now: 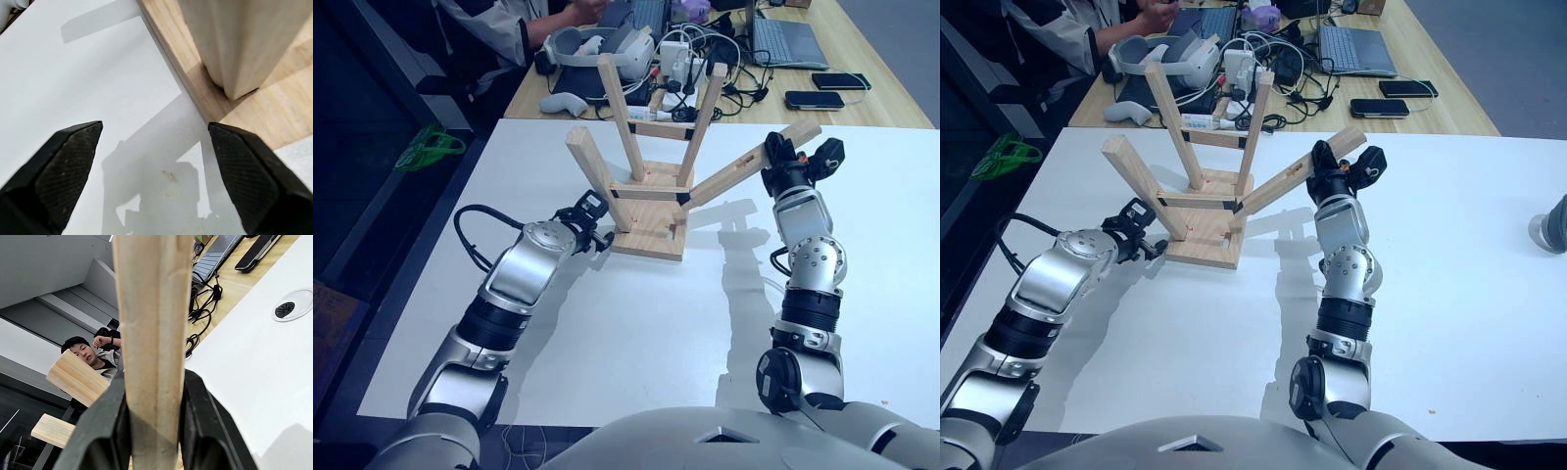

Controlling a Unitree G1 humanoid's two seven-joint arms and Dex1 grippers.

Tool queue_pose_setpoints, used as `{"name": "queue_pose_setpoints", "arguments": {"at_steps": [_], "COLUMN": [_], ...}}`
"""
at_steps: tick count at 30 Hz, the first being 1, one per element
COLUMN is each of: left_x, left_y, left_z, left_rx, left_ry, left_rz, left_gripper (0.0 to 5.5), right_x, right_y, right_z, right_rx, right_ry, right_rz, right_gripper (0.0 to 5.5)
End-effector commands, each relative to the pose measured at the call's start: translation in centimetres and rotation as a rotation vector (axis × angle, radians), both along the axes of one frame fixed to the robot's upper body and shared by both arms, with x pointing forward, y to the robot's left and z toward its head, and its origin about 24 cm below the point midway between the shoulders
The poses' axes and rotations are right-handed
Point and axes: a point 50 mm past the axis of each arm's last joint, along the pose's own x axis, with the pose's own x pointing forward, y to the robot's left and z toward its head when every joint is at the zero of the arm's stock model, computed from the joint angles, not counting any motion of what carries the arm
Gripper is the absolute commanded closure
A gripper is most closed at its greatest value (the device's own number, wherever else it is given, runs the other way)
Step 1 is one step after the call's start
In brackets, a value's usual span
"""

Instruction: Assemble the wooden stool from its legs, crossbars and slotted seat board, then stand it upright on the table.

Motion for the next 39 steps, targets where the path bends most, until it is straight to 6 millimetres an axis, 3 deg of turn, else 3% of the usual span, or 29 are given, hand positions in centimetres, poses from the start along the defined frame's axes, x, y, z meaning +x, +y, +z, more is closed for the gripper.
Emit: {"name": "queue_pose_setpoints", "arguments": {"at_steps": [1,8,13,15,26,29,39], "left_x": [-0.2,-0.1,0.5,0.7,0.5,0.2,0.0], "left_y": [-0.1,-0.7,-1.1,-1.1,-2.1,-3.3,-5.2], "left_z": [-0.9,-1.0,-0.1,0.2,0.1,0.4,1.7], "left_rx": [-0.003,0.006,-0.037,-0.048,-0.064,-0.14,-0.278], "left_ry": [0.016,0.002,-0.025,-0.033,-0.023,-0.013,-0.006], "left_rz": [0.012,0.004,0.003,0.004,-0.037,-0.055,-0.086], "left_gripper": [1.49,1.49,1.49,1.49,1.49,1.49,1.49], "right_x": [0.6,0.6,0.3,0.0,-0.5,-0.6,0.2], "right_y": [0.4,-0.5,-4.1,-4.5,-3.6,-3.3,-3.8], "right_z": [1.3,1.3,0.1,-0.1,0.9,0.9,0.9], "right_rx": [0.004,-0.077,-0.141,-0.146,-0.128,-0.128,-0.056], "right_ry": [-0.034,-0.051,-0.048,-0.056,-0.162,-0.169,-0.151], "right_rz": [0.018,0.052,0.085,0.112,0.255,0.281,0.202], "right_gripper": [4.5,4.5,4.5,4.5,4.5,4.5,4.5]}}
